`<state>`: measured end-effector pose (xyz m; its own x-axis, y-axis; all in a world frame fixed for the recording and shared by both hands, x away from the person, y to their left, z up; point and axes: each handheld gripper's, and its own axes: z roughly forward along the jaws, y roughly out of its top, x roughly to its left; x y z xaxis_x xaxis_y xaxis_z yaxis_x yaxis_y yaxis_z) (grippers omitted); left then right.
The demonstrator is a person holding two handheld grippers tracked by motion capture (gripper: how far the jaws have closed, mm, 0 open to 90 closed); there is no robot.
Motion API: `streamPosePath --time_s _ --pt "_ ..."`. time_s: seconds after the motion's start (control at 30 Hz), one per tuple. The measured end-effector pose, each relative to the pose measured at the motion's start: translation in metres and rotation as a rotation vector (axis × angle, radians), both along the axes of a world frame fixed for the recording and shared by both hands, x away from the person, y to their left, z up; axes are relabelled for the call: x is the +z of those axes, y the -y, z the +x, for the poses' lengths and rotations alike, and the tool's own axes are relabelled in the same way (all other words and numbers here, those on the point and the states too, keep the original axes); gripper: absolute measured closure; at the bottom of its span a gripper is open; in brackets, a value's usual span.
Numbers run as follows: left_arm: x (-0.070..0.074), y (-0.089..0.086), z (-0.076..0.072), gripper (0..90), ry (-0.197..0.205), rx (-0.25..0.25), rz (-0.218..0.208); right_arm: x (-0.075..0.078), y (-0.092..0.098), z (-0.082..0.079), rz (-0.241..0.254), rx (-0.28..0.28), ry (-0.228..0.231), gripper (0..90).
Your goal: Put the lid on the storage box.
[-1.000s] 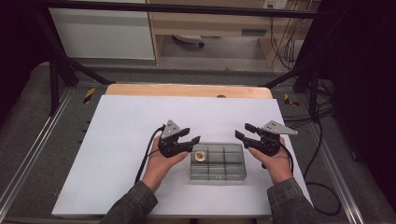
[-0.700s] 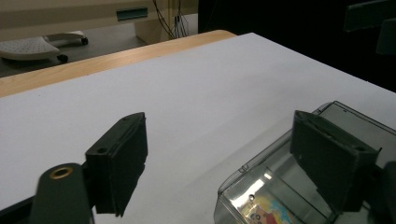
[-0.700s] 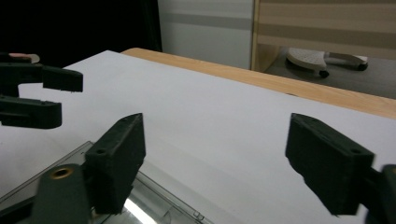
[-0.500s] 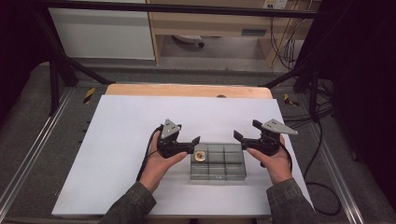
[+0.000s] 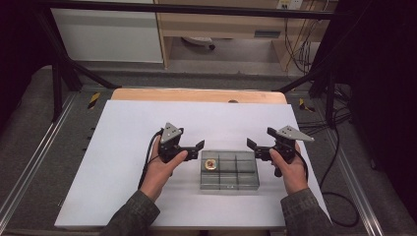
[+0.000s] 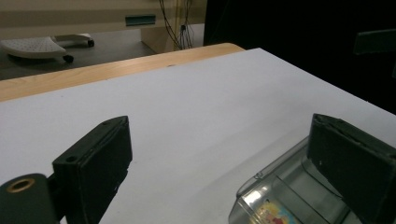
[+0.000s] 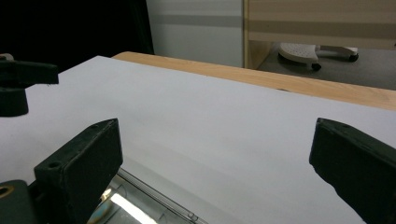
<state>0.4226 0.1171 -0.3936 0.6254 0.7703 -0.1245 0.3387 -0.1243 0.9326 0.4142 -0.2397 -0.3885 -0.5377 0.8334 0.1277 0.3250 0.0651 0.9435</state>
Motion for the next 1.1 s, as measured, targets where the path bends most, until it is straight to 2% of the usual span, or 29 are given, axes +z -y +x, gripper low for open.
streamPosePath --time_s 0.3,0.57,0.77,0.9,1.1 --pt "0.009 -0.024 0.002 5.5 -0.001 0.045 -0.026 -0.001 0.008 0.001 -0.007 -0.035 -0.004 3.8" --pt "0.013 -0.038 0.000 5.8 -0.012 0.047 -0.037 -0.001 0.018 -0.001 -0.007 -0.072 0.010 4.3" --pt "0.020 -0.047 -0.004 5.8 -0.003 0.050 -0.049 0.003 0.025 -0.004 -0.005 -0.087 0.024 5.1" --pt "0.023 -0.054 -0.008 6.0 -0.011 0.063 -0.026 0.006 0.029 -0.008 -0.002 -0.095 0.021 5.4" --pt "0.030 -0.067 -0.017 6.1 -0.003 0.083 -0.045 0.010 0.034 -0.015 -0.001 -0.089 0.025 5.7"
